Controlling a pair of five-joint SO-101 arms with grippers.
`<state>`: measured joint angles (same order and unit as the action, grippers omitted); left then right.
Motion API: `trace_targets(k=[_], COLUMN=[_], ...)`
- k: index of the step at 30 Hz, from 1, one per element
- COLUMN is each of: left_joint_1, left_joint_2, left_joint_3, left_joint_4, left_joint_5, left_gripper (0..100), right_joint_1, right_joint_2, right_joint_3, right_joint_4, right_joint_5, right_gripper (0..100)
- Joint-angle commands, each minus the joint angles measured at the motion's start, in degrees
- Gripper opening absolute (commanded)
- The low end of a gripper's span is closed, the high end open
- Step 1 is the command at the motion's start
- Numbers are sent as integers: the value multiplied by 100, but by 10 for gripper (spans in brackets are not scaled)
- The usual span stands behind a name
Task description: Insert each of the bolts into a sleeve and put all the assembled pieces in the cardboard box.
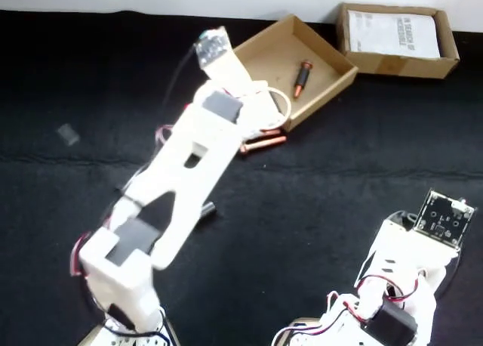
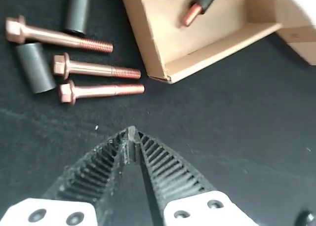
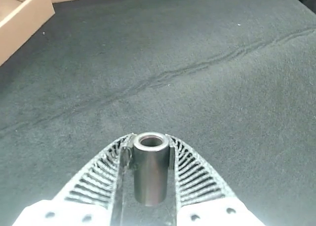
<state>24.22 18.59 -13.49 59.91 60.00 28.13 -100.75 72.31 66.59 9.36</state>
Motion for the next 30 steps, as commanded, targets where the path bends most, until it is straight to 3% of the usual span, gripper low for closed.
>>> trace_targets(k=[1, 15, 21, 30], left_joint_1=[-75, -418, -374, -189], left_joint_2=[787, 3073, 3108, 2448], left_joint_3=[-734, -3125, -3319, -3064], left_joint_4=[26, 1020, 1248, 1459], left_joint_5=[97, 97, 97, 97], left_gripper=[10, 17, 137, 113], right_joint_1=[75, 57, 31, 31], right_joint_2=[-251, -277, -277, -277], right_joint_3=[84, 145, 145, 338], right_joint_4=[-110, -92, -84, -110], right_joint_5=[62, 70, 70, 70], right_gripper=[6, 6, 6, 6])
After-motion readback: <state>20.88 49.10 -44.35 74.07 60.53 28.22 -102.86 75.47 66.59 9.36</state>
